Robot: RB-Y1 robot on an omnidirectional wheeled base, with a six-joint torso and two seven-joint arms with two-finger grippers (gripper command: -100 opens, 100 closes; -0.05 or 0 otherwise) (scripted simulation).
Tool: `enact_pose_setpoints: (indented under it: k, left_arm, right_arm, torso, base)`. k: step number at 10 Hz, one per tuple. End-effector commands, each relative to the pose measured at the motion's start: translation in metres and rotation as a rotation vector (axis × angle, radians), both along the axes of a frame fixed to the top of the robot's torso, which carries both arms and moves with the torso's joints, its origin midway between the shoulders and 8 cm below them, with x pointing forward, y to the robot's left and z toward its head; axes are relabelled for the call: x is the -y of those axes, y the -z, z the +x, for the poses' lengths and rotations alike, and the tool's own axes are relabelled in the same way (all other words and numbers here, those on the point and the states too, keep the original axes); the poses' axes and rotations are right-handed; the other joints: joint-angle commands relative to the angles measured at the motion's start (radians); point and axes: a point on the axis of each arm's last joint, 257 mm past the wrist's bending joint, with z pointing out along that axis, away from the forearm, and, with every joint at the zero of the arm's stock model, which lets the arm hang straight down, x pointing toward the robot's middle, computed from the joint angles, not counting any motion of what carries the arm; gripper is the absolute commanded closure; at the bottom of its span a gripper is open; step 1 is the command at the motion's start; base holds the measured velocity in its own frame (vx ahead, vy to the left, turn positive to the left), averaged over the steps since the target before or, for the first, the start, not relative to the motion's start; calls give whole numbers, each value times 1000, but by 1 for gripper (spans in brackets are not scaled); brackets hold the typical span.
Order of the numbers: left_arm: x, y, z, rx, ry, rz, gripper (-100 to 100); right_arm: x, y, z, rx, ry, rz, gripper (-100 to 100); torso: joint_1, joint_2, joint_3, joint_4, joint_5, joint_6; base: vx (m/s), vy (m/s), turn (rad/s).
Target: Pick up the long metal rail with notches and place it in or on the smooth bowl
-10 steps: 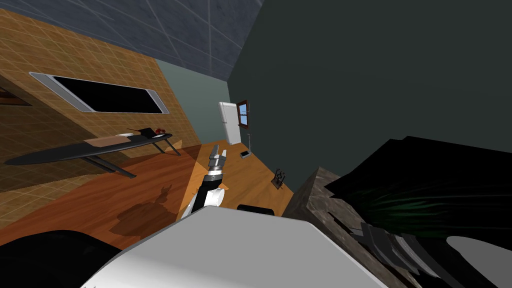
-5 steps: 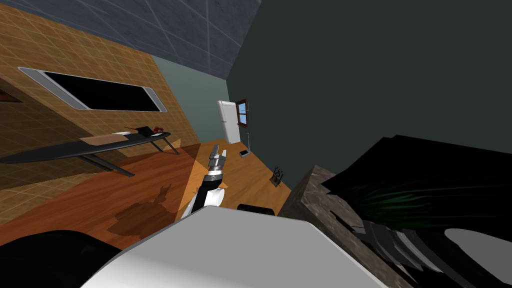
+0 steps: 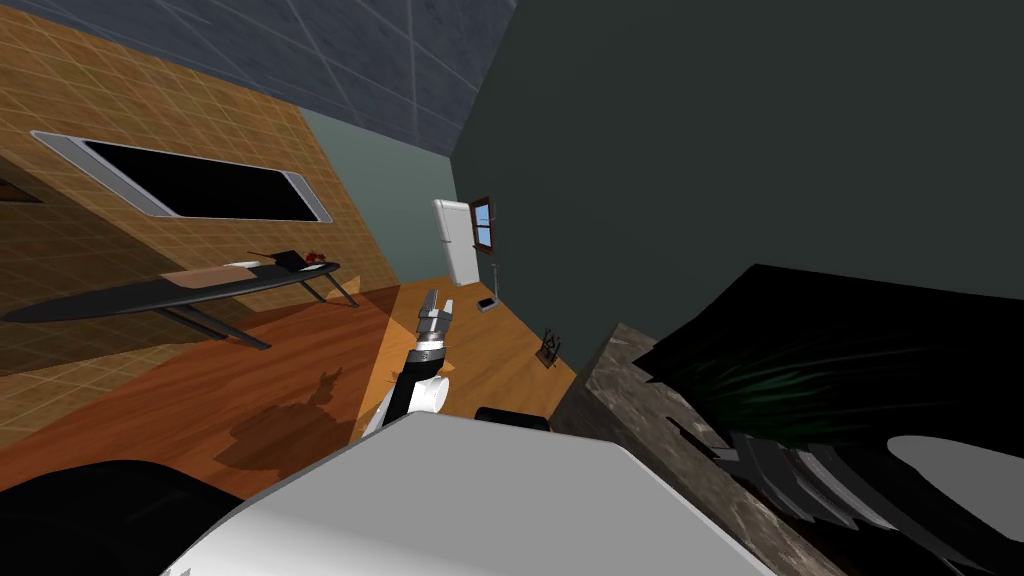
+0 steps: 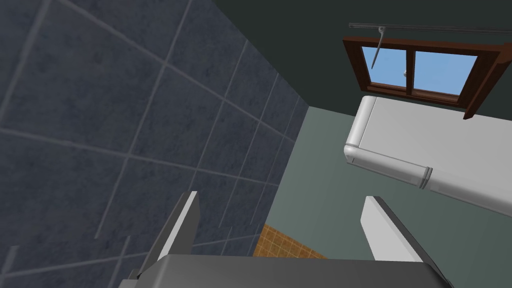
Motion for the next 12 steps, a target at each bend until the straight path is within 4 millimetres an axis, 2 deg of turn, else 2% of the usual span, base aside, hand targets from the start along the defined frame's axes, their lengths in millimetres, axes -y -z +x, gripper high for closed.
enact_pose_setpoints:
  k: [1, 4, 5, 7, 8, 9, 10, 12]
  left_arm:
    - [0, 0, 0, 0, 0, 0, 0]
    - [0, 0, 0, 0, 0, 0, 0]
    - [0, 0, 0, 0, 0, 0, 0]
    - [0, 0, 0, 0, 0, 0, 0]
    - [0, 0, 0, 0, 0, 0, 0]
    - [0, 0, 0, 0, 0, 0, 0]
    - [0, 0, 0, 0, 0, 0, 0]
    - [0, 0, 0, 0, 0, 0, 0]
  right_arm:
    - [9, -9, 4, -12, -5, -21, 100]
    - [17, -20, 10, -26, -11, -41, 100]
    - [23, -30, 16, -39, -18, -60, 100]
    - [23, -30, 16, -39, -18, -60, 100]
    - [29, -41, 22, -54, -26, -79, 100]
    - [29, -41, 22, -54, -26, -79, 100]
    - [33, -51, 28, -66, -32, -96, 100]
    - [37, -58, 33, -74, -36, -109, 100]
  torso:
    - [0, 0, 0, 0, 0, 0]
    - [-12, 5, 3, 2, 3, 5]
    - [-14, 3, 3, 2, 3, 5]
    - [-18, 3, 3, 2, 3, 5]
    - [-16, 2, 2, 1, 2, 6]
    - [-19, 4, 3, 2, 3, 6]
    - [-21, 6, 4, 2, 3, 7]
    - [-27, 7, 6, 4, 6, 10]
  base:
    - [-100, -97, -31]
    - [-112, -120, -24]
    - [-79, -124, -48]
    - [-65, -65, -5]
    - [-91, -87, -40]
    - [-104, -95, -3]
    - [-101, -120, -29]
    - [-92, -95, -22]
